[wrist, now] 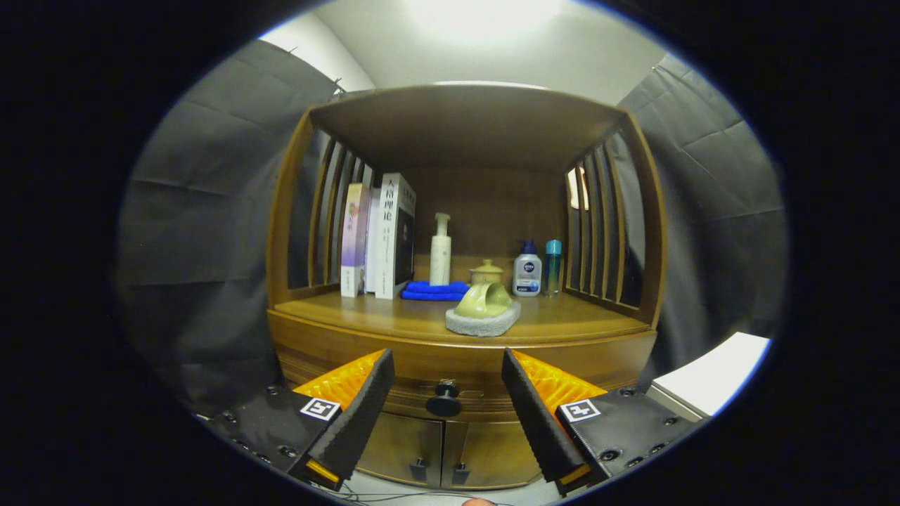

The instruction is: Pull open the drawer, take out the items inside it, and place them on the countertop above the cabinet.

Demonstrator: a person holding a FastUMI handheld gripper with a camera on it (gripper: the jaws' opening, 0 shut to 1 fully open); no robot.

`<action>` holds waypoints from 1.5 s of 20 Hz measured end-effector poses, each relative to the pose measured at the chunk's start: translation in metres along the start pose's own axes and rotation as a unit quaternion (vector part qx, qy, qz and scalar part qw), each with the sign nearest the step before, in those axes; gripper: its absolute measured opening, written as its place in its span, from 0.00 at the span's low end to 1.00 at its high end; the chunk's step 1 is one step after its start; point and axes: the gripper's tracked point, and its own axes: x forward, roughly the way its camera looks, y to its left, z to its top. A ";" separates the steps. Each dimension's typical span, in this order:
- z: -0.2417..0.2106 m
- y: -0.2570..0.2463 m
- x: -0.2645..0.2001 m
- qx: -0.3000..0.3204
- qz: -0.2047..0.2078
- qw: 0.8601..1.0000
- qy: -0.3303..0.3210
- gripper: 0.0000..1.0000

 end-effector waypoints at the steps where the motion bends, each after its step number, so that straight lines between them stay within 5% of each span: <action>1: 0.007 -0.004 -0.013 0.006 0.000 1.000 -0.002 0.98; 11: 0.057 -0.027 -0.101 0.000 -0.006 0.998 -0.059 0.97; 30: 0.044 -0.011 -0.104 0.011 0.015 0.999 -0.039 0.97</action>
